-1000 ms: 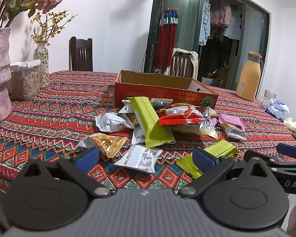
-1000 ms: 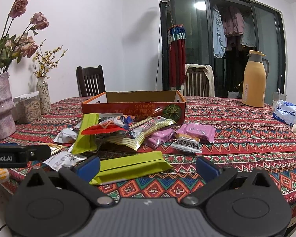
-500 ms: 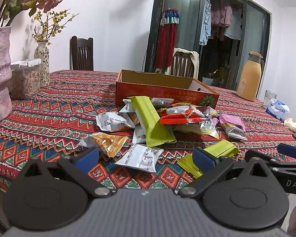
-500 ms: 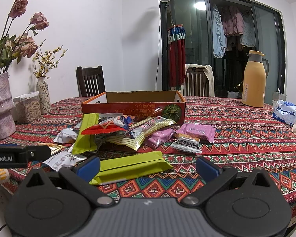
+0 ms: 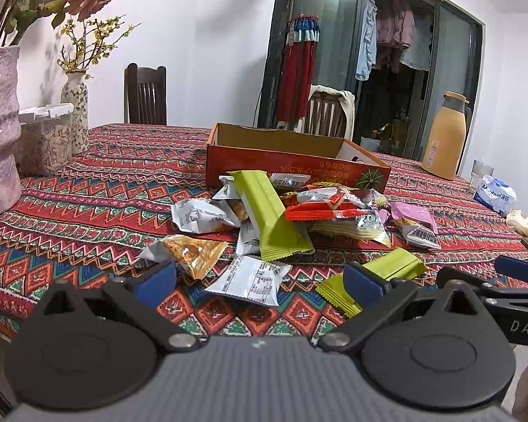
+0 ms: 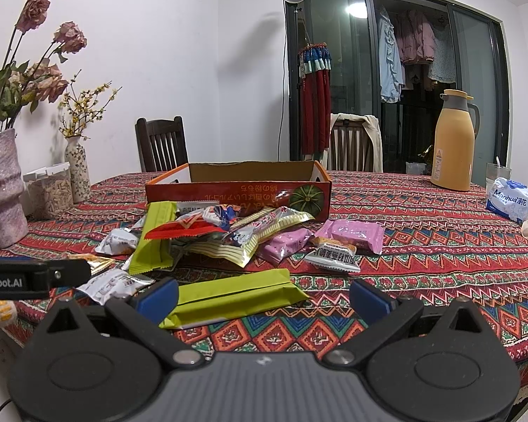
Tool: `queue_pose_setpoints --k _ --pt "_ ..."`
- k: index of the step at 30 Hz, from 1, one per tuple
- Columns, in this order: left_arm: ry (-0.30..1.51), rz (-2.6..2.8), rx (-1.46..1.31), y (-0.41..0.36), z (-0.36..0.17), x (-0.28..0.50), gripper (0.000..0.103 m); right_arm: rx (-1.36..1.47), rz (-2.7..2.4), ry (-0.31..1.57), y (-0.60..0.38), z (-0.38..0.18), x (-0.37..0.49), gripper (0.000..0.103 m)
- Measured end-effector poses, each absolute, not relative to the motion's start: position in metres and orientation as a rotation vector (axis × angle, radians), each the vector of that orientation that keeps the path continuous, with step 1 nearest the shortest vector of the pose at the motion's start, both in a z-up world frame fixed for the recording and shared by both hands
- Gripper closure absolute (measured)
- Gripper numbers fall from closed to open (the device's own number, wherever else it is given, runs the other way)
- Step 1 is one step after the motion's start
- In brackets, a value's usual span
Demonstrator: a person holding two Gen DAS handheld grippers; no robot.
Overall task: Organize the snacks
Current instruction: 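Grasp the white printed packet with the left gripper while the right grasps a green bar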
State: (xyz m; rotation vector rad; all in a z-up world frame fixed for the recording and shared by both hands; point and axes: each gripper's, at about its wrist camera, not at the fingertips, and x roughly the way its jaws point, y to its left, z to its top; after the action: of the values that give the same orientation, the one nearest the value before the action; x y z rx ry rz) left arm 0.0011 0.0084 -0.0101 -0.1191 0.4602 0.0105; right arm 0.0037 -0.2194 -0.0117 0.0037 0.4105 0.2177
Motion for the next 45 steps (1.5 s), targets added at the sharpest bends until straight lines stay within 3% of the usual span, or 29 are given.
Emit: queue_pose_setpoints --k 15,38,45 --pt "0.467 0.015 -0.128 0.01 -0.015 0.002 0.0 -0.001 0.228 0.429 -0.218 -0.016 0.006 0.0" --pt "0.523 0.114 -0.211 0.055 -0.031 0.013 0.0 0.023 0.098 0.718 -0.158 -0.033 0.112 0.001" --pt "0.538 0.107 -0.218 0.055 -0.035 0.016 0.0 0.004 0.114 0.749 -0.166 -0.039 0.111 0.014"
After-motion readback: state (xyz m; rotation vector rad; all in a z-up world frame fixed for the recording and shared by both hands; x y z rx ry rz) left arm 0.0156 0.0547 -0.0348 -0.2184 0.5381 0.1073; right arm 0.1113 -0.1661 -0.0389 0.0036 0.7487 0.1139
